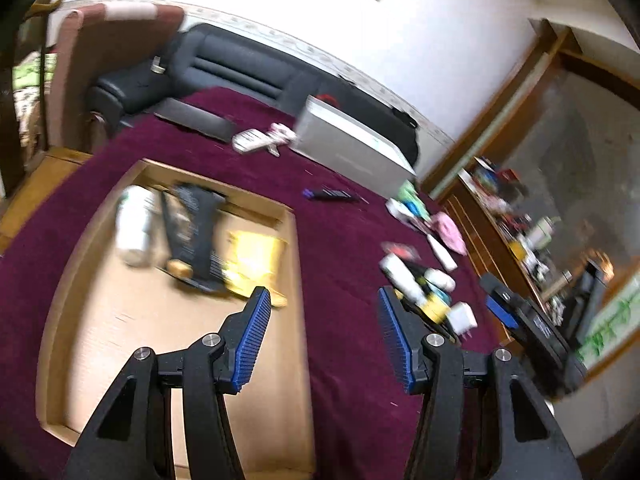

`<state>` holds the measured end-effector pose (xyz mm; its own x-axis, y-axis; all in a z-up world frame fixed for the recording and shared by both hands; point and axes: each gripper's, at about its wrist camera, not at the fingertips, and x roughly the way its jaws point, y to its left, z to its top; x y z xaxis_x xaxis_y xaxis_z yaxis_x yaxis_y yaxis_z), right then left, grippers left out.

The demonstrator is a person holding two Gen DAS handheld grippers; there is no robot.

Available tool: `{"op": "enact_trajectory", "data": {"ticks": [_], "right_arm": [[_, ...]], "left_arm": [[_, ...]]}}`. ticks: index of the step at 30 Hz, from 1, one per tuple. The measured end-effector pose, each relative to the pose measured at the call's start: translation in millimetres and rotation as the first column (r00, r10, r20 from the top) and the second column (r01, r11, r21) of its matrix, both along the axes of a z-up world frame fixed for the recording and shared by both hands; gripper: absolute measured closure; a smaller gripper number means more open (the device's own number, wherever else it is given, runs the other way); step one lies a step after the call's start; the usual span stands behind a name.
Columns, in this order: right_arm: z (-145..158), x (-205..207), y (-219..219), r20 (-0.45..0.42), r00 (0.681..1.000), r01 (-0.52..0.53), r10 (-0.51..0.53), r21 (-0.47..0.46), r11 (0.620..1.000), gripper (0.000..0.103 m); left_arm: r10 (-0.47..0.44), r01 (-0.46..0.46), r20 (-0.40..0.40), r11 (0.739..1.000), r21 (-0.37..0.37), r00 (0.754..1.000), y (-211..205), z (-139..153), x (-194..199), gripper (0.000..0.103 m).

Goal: Organize objects
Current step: 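Move both grippers back to the cluttered items and grasp the yellow tape roll with the right gripper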

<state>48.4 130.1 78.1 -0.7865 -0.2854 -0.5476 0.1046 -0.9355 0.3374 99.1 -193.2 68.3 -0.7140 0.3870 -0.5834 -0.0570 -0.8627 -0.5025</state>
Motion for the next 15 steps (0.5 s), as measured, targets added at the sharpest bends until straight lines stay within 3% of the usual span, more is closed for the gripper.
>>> {"op": "enact_trajectory", "data": {"ticks": [4, 10, 15], "right_arm": [[-13, -6, 53, 0.064, 0.998, 0.014, -0.007, -0.120, 0.993, 0.013], [-43, -31, 88, 0.185, 0.976, -0.049, 0.111, -0.311, 0.949, 0.013], [-61, -41, 87, 0.227, 0.962, -0.070, 0.151, -0.330, 0.941, 0.014]], "left_arm": [[-0.108, 0.109, 0.024, 0.994, -0.029, 0.994, 51, -10, 0, 0.054], [-0.205, 0.212, 0.080, 0.973, -0.090, 0.975, 105, -26, -2, 0.054], [-0.197, 0.208, 0.112, 0.974, -0.094, 0.974, 106, -34, -1, 0.054]]}}
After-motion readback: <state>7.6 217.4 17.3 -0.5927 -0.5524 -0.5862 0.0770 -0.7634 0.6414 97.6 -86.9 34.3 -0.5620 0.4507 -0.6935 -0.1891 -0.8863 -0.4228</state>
